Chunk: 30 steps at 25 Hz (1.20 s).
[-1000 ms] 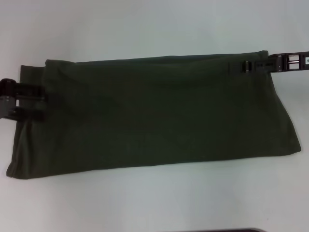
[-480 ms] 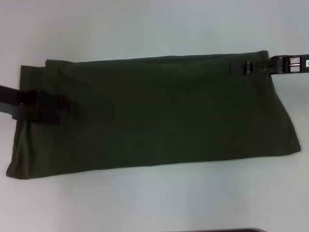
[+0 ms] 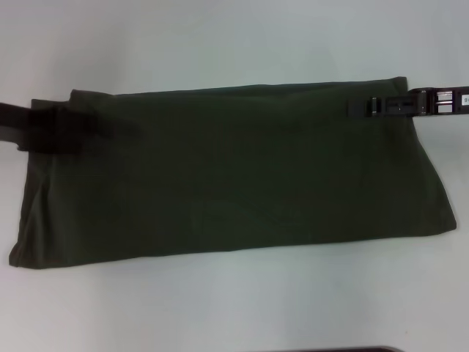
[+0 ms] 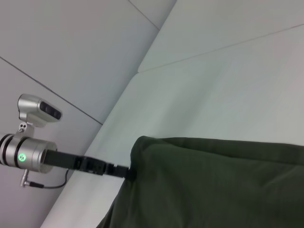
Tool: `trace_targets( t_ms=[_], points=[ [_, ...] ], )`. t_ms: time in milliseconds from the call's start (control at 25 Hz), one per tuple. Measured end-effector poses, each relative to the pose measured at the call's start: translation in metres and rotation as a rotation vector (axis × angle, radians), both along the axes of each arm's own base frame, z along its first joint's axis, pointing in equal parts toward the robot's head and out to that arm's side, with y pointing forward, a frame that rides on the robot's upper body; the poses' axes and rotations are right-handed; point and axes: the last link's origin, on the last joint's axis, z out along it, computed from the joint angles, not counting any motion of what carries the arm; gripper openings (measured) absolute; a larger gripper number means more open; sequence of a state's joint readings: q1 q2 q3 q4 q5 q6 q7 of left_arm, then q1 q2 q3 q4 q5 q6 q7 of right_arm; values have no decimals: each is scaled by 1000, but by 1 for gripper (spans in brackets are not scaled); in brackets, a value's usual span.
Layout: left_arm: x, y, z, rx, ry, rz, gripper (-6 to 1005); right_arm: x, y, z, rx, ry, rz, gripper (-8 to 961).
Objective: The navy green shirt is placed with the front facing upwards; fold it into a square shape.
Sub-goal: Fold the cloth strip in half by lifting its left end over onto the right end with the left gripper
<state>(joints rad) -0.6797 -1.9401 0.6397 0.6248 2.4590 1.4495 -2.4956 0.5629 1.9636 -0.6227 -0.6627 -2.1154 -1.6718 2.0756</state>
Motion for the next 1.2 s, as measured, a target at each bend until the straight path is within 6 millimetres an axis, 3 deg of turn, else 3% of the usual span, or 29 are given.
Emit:
trace_targets(
  t_ms=[320, 720, 840, 1040, 1200],
  points=[
    [-10, 10, 16, 77, 62, 20, 872, -1, 0, -1, -8, 7, -16, 915],
    [26, 0, 37, 27, -115, -76, 873, -2, 1, -1, -11, 10, -24, 915],
    [31, 0, 26, 0, -148, -84, 873, -2, 1, 0, -12, 12, -29, 915],
    [35, 11, -10, -10, -111, -88, 873, -2, 1, 0, -13, 15, -36, 915],
    [33, 21, -20, 40, -44, -91, 873, -1, 1, 1, -15, 14, -41, 915]
  ],
)
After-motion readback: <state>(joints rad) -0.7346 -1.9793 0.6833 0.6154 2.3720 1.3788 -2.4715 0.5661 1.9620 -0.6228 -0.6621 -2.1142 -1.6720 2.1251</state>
